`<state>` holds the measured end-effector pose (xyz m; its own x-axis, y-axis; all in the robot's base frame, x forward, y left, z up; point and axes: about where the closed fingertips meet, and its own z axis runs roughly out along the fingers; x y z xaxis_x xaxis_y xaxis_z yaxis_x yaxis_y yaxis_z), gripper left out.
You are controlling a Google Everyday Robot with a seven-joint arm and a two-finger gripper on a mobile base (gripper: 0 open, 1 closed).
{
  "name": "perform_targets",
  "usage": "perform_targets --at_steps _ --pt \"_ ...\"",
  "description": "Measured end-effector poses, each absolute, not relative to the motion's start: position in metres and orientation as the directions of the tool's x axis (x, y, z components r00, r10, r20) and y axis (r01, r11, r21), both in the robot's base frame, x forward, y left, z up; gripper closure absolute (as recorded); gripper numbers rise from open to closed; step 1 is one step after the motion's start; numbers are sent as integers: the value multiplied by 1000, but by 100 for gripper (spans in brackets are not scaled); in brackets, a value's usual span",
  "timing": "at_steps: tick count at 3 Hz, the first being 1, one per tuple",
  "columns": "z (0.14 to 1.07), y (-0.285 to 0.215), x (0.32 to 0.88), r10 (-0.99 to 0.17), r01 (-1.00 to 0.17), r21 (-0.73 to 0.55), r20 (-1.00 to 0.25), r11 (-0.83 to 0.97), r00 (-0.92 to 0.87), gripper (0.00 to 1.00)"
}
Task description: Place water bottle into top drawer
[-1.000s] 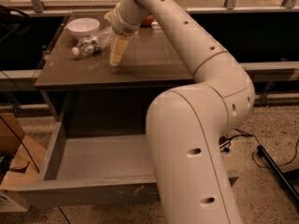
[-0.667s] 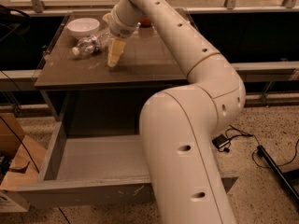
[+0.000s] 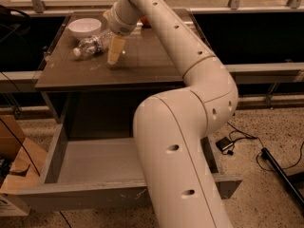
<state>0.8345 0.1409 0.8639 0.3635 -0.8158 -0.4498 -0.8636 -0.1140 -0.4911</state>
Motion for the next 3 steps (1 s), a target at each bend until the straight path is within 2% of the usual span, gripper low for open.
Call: perform_targets --at_steps 3 --pt "850 158 847 -764 -866 -488 -516 -110 387 1"
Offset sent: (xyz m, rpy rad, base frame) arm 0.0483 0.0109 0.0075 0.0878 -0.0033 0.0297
